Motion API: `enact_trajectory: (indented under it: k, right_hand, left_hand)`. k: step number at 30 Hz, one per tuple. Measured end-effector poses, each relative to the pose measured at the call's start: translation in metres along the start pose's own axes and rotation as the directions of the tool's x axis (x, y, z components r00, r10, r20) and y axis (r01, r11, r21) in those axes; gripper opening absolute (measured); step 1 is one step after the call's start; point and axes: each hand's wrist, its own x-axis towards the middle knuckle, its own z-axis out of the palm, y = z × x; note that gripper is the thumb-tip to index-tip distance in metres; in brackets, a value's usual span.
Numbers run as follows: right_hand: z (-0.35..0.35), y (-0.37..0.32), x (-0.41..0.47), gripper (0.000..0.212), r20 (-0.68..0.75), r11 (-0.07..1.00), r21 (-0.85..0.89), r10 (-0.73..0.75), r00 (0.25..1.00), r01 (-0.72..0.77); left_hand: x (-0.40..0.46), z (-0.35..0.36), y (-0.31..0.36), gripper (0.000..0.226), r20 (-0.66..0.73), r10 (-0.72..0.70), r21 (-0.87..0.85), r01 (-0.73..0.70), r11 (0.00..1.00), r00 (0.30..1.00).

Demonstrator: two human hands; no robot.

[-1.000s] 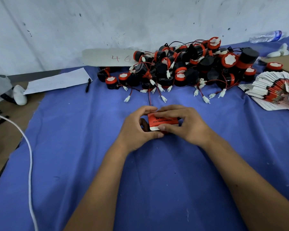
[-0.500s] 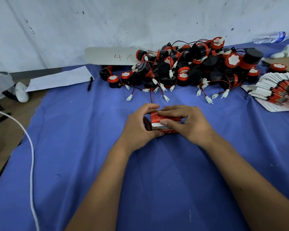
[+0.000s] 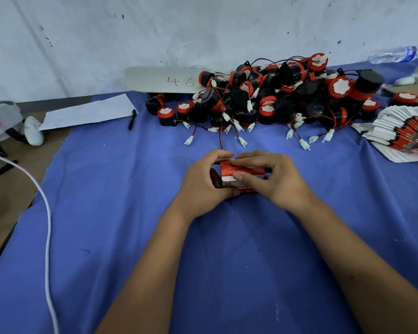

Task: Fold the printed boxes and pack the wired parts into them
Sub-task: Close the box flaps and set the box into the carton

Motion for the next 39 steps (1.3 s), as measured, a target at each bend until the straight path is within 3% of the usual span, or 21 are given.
enact_trajectory:
  k: [5,10,15,20,22,25,31,36,39]
  right_hand:
    - [-0.001,0.001,0.001,0.022,0.03,0.992,0.113,0.053,0.998,-0.056]
    - [0.003,0.003,0.001,0.024,-0.046,0.997,0.009,0.072,0.996,-0.072]
    - [0.007,0.002,-0.001,0.026,-0.174,0.992,-0.122,0.005,0.985,-0.027]
    - [0.003,0.003,-0.001,0.02,-0.1,0.983,-0.151,-0.115,0.988,0.099]
    - [0.0,0.004,0.0,0.021,-0.055,0.983,-0.144,-0.119,0.991,0.11]
    - [-0.001,0.005,-0.001,0.016,-0.101,0.994,-0.077,-0.091,0.991,0.083]
    - [-0.002,0.004,-0.001,0.008,-0.091,0.991,-0.098,-0.098,0.991,0.089]
    - [-0.004,0.005,-0.004,0.013,-0.054,0.969,-0.172,-0.189,0.981,0.177]
    - [-0.003,0.005,-0.003,0.011,-0.066,0.903,-0.348,-0.293,0.954,0.253]
  left_hand:
    - [0.0,-0.004,0.0,0.057,0.038,0.013,-0.047,-0.011,0.999,0.999]
    - [0.001,-0.012,-0.004,0.033,0.035,-0.059,-0.248,0.066,0.966,0.998]
    - [0.003,-0.007,-0.006,0.018,-0.08,-0.045,-0.222,0.027,0.975,0.996]
    - [0.003,-0.008,-0.006,0.027,-0.152,0.06,-0.153,-0.084,0.985,0.987]
    - [0.004,-0.007,-0.007,0.027,-0.16,0.053,-0.191,-0.084,0.978,0.986]
    - [0.003,-0.005,-0.006,0.021,-0.159,0.014,-0.267,-0.057,0.962,0.987]
    - [0.002,-0.011,-0.008,0.016,-0.129,0.019,-0.187,-0.043,0.981,0.992]
    - [0.0,-0.012,-0.008,0.019,-0.126,0.064,-0.058,-0.072,0.996,0.99]
    - [0.0,-0.01,-0.007,0.019,-0.156,0.212,0.159,-0.187,0.969,0.965]
